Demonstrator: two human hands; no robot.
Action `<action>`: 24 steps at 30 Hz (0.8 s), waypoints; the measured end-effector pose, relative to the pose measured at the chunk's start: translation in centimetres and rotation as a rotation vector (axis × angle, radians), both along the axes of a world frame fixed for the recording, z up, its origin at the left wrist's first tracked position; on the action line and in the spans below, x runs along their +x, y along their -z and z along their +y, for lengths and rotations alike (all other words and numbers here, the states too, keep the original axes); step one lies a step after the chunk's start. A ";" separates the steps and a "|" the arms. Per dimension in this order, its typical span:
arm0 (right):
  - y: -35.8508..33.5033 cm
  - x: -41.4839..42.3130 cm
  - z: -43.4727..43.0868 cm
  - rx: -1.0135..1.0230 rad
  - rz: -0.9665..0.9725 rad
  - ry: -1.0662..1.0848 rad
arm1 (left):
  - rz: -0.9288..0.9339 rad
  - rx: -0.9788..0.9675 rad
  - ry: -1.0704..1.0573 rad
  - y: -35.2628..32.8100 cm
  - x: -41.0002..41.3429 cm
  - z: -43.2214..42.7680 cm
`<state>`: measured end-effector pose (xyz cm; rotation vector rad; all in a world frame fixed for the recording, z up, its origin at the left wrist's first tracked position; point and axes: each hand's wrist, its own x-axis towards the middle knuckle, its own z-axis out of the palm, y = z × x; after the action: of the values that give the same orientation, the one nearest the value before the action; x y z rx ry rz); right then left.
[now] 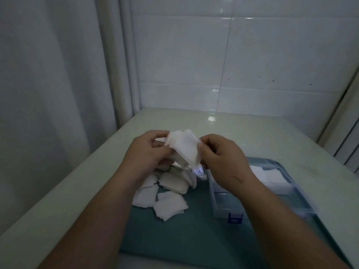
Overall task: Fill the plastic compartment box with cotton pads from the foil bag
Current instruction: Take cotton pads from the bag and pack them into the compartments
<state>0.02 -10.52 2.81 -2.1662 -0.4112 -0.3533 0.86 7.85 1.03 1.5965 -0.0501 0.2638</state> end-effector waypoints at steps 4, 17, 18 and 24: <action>0.1 0.1 -0.1 0.019 0.016 0.029 | -0.011 0.002 0.074 0.1 0.0 -0.2; 0.6 0.5 -0.2 0.057 0.053 0.028 | -0.033 0.001 -0.025 0.0 -0.1 -0.9; 0.5 0.4 -0.3 0.072 0.039 0.041 | -0.035 0.013 -0.039 0.0 -0.1 -0.9; -0.2 0.2 -0.4 0.164 -0.039 0.045 | -0.031 0.103 -0.068 0.0 -0.3 -1.0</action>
<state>0.22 -10.91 2.97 -2.0137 -0.3433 -0.4400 0.59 6.88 1.05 1.6982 -0.0337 0.3432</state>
